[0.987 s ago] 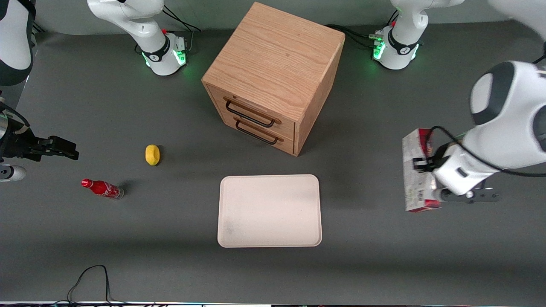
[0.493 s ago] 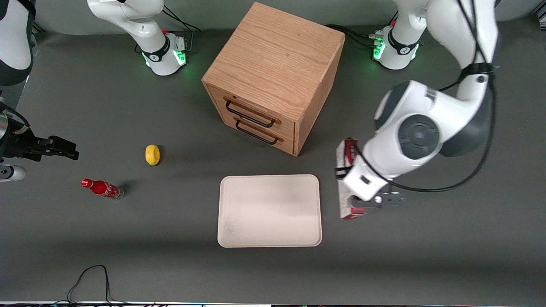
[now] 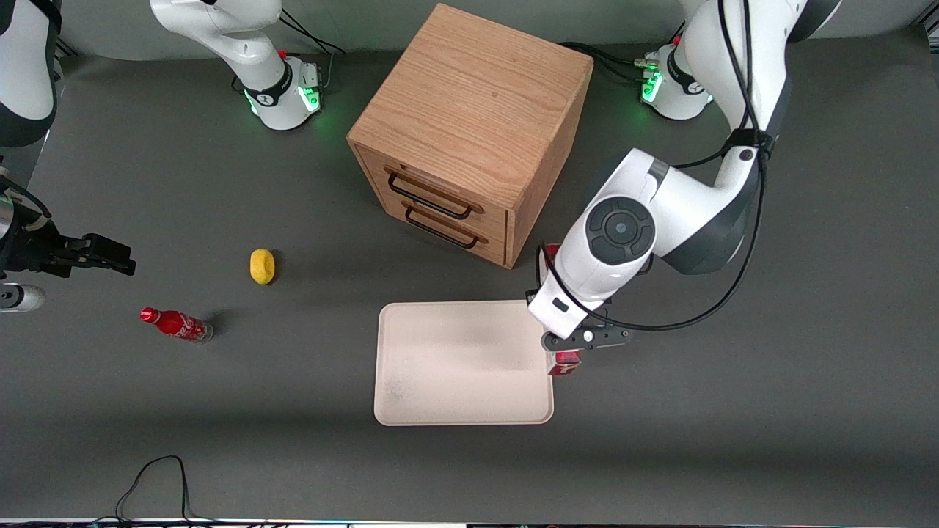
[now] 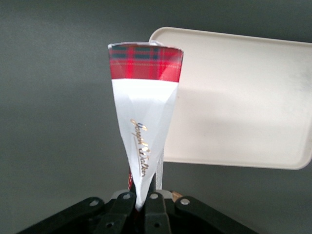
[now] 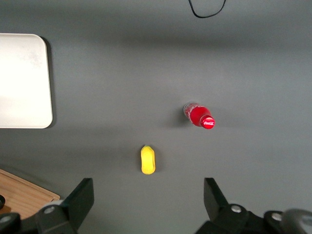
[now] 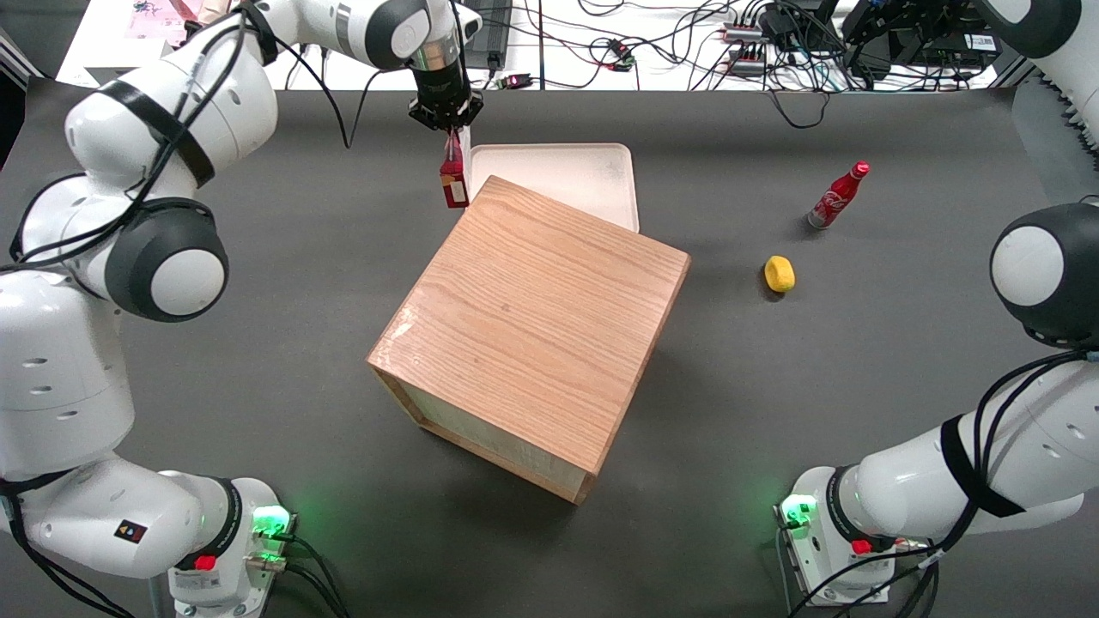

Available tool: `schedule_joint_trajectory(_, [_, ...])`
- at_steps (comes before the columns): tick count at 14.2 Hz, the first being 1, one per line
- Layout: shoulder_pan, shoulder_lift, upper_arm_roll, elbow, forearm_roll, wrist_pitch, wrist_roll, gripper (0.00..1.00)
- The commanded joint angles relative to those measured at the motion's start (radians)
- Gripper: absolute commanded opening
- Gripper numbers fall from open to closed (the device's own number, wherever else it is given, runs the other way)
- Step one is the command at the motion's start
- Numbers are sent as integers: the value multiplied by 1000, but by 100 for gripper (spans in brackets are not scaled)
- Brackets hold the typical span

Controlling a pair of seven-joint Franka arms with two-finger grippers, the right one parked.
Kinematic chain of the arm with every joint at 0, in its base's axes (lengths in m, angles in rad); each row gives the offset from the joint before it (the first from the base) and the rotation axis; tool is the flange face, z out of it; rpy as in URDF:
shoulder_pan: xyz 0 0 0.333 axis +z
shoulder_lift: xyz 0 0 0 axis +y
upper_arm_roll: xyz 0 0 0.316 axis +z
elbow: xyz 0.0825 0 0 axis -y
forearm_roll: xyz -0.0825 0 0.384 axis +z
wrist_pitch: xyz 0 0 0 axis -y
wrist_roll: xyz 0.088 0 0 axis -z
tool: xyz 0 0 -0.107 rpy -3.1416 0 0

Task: Place red cookie box on tray
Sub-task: 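Carry the held box with the left gripper over the cream tray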

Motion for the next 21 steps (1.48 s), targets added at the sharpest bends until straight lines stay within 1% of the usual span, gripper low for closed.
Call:
schedule_joint_trajectory(1, [-37, 54, 14, 50, 29, 25, -38, 0])
schedule_joint_trajectory(3, [-49, 83, 15, 50, 30, 63, -46, 0])
schedule_joint_trajectory(7, [-55, 152, 15, 50, 56, 147, -49, 0])
schedule_joint_trajectory(9, [-77, 180, 17, 52, 70, 154, -66, 0])
schedule_joint_trajectory(16, [-75, 244, 17, 46, 95, 221, -66, 0])
schedule_joint_trajectory(21, [-67, 266, 17, 47, 98, 233, -1, 0])
